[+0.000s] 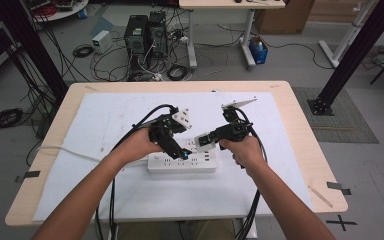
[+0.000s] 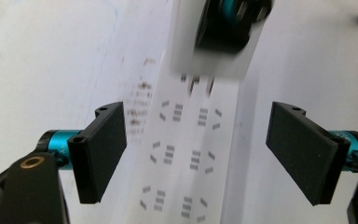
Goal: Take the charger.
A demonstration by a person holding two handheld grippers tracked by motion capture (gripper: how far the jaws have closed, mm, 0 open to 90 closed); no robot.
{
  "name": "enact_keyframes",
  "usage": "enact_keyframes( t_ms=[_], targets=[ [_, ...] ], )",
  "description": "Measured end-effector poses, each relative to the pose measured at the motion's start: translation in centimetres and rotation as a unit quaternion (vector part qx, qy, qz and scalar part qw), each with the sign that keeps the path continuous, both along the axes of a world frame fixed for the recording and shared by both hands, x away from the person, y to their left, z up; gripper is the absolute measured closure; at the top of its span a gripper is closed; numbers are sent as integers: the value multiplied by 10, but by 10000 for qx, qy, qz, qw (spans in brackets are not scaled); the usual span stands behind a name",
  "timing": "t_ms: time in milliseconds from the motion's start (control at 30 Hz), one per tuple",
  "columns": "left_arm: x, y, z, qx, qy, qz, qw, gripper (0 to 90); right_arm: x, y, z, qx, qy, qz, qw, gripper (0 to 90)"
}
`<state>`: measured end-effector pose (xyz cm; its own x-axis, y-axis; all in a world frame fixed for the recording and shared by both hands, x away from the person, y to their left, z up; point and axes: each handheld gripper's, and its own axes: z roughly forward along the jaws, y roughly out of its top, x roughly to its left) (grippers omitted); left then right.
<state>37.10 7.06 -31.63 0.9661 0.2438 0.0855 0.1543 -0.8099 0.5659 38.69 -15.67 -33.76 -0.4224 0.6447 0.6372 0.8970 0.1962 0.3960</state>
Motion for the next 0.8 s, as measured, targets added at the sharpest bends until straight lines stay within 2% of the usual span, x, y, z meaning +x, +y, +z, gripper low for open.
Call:
enact_keyframes(
  t_ms=[67, 233, 333, 467, 533, 600, 700, 800],
  targets=[
    [1, 10, 1, 105, 77, 142, 9998, 203, 0, -3, 6, -115, -111, 27, 9999, 623],
    [1, 40, 7, 165, 287, 539, 9980, 203, 0, -16, 18, -450, -353, 51, 9984, 623],
    [0, 59, 10, 252, 400, 805, 9956, 203, -1, -24, 24, -617, -446, 88, 9971, 623],
    [-4, 84, 14, 372, 521, 1193, 9908, 203, -1, -32, 32, -814, -527, 131, 9952, 623],
    [-5, 89, 15, 433, 507, 1254, 9899, 203, -2, -35, 35, -859, -567, 111, 9946, 623],
    [-8, 103, 17, 487, 505, 1378, 9880, 203, -2, -37, 39, -881, -593, 104, 9943, 623],
    [-12, 115, 18, 460, 512, 1482, 9866, 203, -4, -40, 43, -876, -657, 80, 9939, 623],
    [-14, 123, 18, 536, 483, 1516, 9858, 203, -5, -43, 43, -895, -640, 70, 9939, 623]
  ],
)
